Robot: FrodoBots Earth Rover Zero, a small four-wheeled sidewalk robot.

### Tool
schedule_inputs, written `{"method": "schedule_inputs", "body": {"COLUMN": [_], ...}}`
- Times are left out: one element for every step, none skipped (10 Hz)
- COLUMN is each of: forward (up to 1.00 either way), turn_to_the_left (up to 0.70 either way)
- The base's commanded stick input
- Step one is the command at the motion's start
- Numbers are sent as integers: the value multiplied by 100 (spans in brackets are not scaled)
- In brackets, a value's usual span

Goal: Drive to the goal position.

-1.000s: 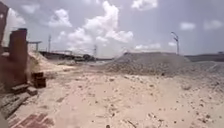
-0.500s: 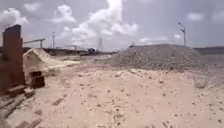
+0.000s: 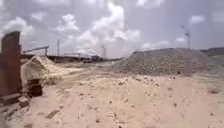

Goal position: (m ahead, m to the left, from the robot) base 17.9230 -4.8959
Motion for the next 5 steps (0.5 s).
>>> {"method": "schedule_inputs", "body": {"forward": [55,55,54,55,55], "turn_to_the_left": [14,14,14,14,14]}}
